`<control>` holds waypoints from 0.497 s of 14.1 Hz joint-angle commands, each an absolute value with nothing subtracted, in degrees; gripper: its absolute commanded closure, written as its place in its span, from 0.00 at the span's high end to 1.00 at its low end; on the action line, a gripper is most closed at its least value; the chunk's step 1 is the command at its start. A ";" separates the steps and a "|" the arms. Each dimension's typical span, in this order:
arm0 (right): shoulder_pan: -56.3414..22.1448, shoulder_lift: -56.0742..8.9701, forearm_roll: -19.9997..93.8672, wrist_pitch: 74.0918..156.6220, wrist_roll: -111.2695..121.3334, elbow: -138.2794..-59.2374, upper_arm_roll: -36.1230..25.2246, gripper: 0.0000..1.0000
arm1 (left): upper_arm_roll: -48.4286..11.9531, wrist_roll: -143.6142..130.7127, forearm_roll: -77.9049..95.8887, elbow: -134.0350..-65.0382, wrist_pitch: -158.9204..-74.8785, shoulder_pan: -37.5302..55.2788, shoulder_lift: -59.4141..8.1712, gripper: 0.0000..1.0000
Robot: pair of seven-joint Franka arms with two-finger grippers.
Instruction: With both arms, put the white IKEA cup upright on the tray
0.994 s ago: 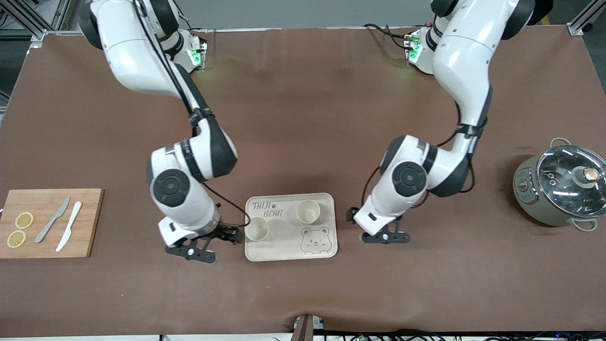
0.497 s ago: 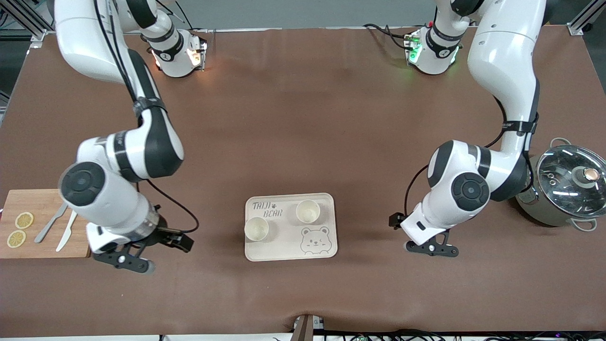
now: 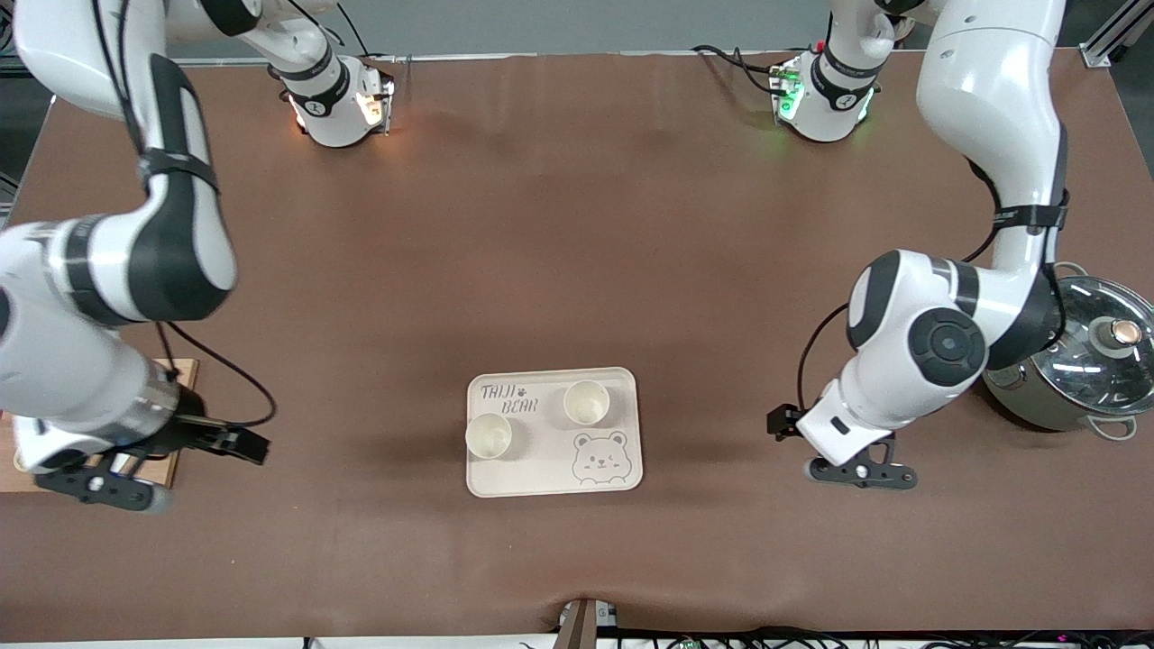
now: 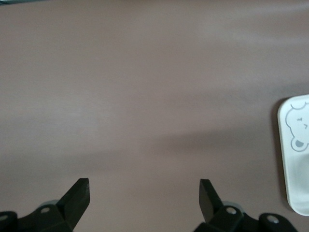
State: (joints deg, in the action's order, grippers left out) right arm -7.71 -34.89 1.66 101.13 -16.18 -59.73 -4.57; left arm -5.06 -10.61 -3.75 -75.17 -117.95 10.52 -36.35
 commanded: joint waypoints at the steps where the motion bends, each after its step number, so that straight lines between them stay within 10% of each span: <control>1: -3.62 -30.33 3.95 97.75 -10.83 -61.70 -3.52 1.00 | -5.71 -10.28 -4.14 -77.08 -115.94 7.22 -30.87 1.00; 7: 1.66 -20.76 4.83 97.03 -2.12 -70.04 -3.69 1.00 | -6.07 -3.71 -1.51 -77.08 -94.33 0.63 -16.54 1.00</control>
